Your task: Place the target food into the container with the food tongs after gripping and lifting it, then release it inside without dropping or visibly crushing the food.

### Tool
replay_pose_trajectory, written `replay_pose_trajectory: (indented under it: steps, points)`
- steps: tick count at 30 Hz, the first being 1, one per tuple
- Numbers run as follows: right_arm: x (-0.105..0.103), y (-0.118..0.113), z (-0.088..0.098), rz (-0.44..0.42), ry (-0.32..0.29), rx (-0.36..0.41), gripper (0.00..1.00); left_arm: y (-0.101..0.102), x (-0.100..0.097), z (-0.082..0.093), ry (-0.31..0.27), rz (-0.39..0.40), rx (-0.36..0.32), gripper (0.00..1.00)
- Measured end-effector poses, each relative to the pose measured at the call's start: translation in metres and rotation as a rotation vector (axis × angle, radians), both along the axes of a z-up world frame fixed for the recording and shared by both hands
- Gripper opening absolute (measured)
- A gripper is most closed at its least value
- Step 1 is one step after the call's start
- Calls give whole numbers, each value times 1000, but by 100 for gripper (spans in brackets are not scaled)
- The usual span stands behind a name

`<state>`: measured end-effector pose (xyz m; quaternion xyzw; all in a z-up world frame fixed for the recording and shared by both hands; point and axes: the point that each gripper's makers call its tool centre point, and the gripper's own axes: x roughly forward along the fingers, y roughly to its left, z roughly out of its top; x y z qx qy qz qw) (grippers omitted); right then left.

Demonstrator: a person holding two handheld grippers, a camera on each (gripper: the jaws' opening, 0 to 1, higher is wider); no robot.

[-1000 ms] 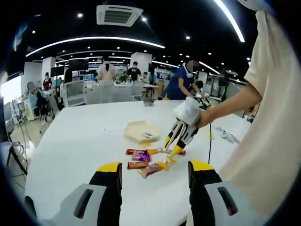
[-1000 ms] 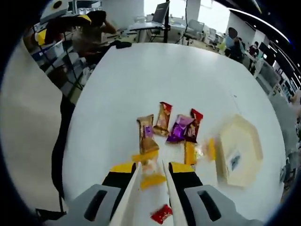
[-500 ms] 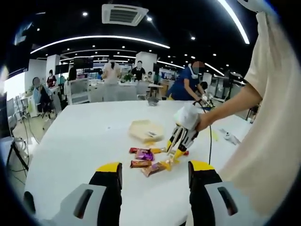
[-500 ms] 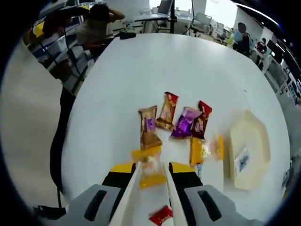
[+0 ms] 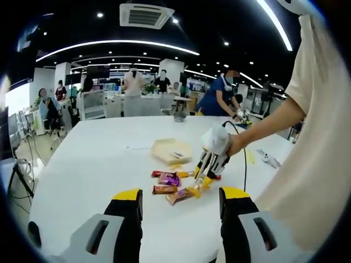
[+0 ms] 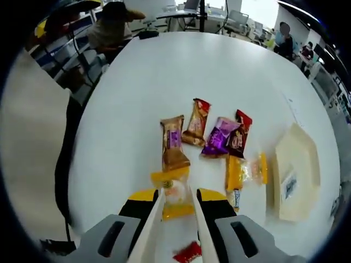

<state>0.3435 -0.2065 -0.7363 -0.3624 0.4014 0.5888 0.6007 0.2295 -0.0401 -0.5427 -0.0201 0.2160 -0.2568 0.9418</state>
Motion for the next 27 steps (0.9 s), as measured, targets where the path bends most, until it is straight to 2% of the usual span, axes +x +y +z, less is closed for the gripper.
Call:
replay_pose_trajectory:
  steps: [15,27]
  points:
    - [0,2,-7,-27,39,-8,28,-1,-1,-2,3,6,-9,55]
    - [-3,1,-9,-70,37,-8,27,0,-3,-1,0,8,-11,54]
